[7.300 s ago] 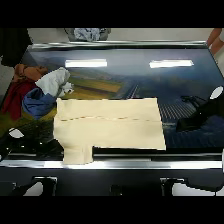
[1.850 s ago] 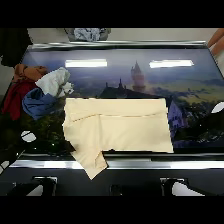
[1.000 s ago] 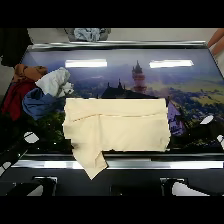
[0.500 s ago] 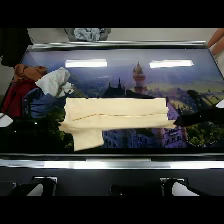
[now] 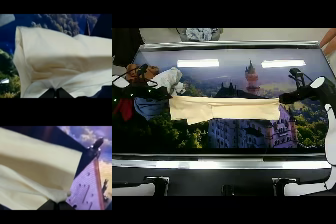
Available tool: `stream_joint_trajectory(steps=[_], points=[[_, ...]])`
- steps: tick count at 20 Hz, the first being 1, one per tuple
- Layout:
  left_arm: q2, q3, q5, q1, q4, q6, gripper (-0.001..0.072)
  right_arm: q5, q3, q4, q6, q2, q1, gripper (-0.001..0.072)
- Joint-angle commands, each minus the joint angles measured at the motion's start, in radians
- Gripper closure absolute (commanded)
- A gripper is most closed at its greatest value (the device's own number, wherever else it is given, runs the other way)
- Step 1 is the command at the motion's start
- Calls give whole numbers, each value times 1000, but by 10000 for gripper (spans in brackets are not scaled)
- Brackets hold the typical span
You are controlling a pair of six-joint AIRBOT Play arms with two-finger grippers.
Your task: Fold the shirts.
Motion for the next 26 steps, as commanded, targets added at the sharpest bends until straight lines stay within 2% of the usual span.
stream_joint_trajectory(steps=[1,3,4,5,6,7,8,9,10,13,15,18,22,23,25,26], points=[[-220,183,-66,0,-23,0,680,-55,78,31,36,-119,14,674],[-277,188,-66,0,-23,-33,676,-36,78,63,35,-159,14,673],[-297,188,-67,0,-23,-50,647,-7,78,72,32,-175,14,673],[-305,188,-67,0,-26,-53,493,30,78,75,29,-187,14,672],[-306,190,-66,3,-30,-53,296,55,79,75,6,-187,14,668],[-302,198,-73,6,-30,-53,230,83,84,78,-3,-180,11,520],[-297,219,-96,12,-30,-52,230,119,100,74,-40,-167,-3,166],[-288,243,-126,21,-30,-52,231,159,122,71,-79,-150,-26,10],[-276,264,-149,27,-30,-52,233,190,144,69,-77,-138,-60,3],[-204,291,-162,28,-31,-48,237,312,135,96,-20,-147,-197,4],[-155,292,-161,11,-31,-29,237,359,47,184,-38,-172,-229,4],[-101,292,-160,-36,-31,-26,238,248,-68,341,-62,-196,-215,8],[-84,291,-159,-140,-31,-4,257,118,-71,369,-26,-203,-136,61],[-86,291,-159,-168,-30,9,257,84,-71,376,-26,-203,-113,192],[-87,280,-137,-228,-30,12,258,41,-62,428,-27,-198,-85,663],[-87,270,-111,-260,-31,12,334,39,-54,474,-45,-183,-82,672]])
